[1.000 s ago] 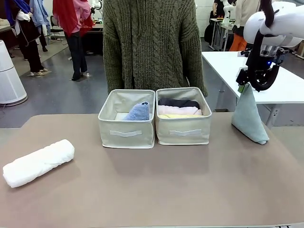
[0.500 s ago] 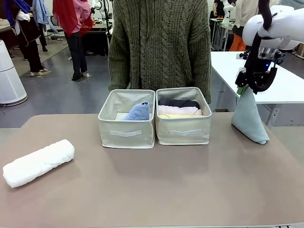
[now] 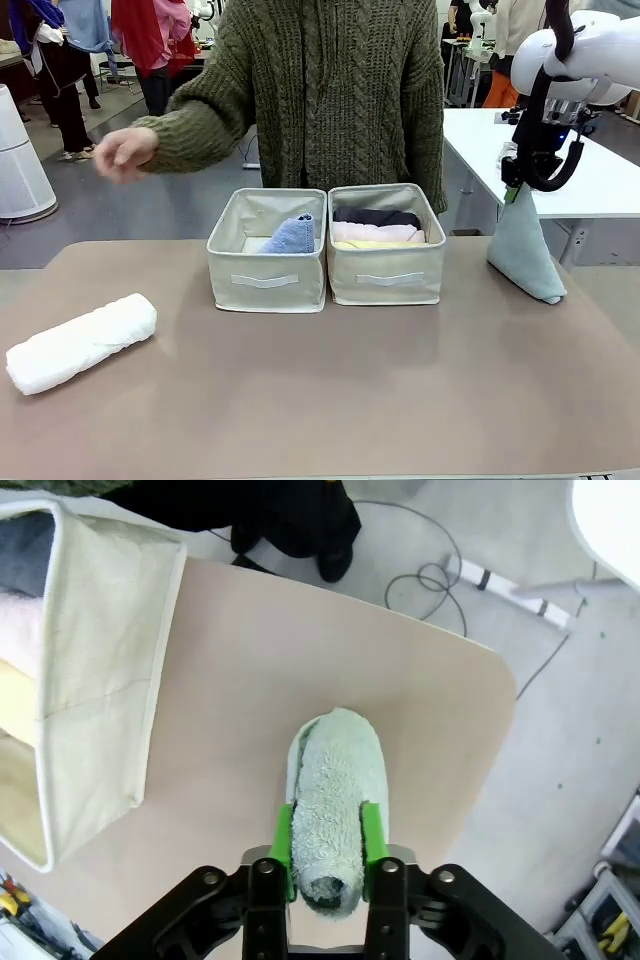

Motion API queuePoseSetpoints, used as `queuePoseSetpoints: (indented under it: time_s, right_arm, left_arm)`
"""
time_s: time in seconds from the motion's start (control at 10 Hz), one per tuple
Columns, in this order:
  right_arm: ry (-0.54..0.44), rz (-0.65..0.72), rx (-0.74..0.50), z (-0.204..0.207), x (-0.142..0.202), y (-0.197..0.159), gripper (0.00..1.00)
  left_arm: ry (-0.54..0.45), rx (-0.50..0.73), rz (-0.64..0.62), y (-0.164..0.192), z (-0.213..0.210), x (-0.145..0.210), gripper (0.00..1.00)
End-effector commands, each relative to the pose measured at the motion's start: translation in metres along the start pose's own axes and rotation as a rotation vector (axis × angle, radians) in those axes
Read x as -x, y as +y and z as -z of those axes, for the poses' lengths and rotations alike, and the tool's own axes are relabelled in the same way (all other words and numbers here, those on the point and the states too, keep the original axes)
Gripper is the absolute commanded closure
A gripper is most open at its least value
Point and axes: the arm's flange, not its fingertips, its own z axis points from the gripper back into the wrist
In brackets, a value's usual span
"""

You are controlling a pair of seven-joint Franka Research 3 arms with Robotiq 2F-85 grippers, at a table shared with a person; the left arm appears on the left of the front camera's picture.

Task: Sort the towels based on their folding style.
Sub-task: Pick up another triangle-folded towel from the table and place it in the left Fabric basket.

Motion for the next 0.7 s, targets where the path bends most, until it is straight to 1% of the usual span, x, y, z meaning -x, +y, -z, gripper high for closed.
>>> queuePoseSetpoints:
  time_s: [0.0,0.2,0.3,0.4,0.5,0.6]
  right_arm:
    - [-0.02,-0.015,-0.031,0.001,-0.004,-0.004,1.0]
    - [-0.03,-0.016,-0.03,-0.003,-0.002,-0.003,1.0]
    - [-0.035,-0.019,-0.021,-0.012,0.005,0.003,1.0]
    - [-0.025,-0.017,0.01,-0.029,0.019,0.015,1.0]
    - [0.02,0.056,0.045,-0.057,0.042,0.035,1.0]
    - [0.048,0.017,0.059,-0.094,0.073,0.061,1.0]
  left_arm:
    - [-0.007,-0.005,0.017,-0.001,-0.002,0.001,0.0]
    - [-0.007,-0.005,0.017,-0.001,-0.002,0.001,0.0]
    - [-0.007,-0.005,0.017,-0.001,-0.002,0.001,0.0]
    - [-0.007,-0.005,0.017,-0.001,-0.002,0.001,0.0]
    - [-0.007,-0.005,0.017,-0.001,-0.002,0.001,0.0]
    - [-0.007,-0.005,0.017,-0.001,-0.002,0.001,0.0]
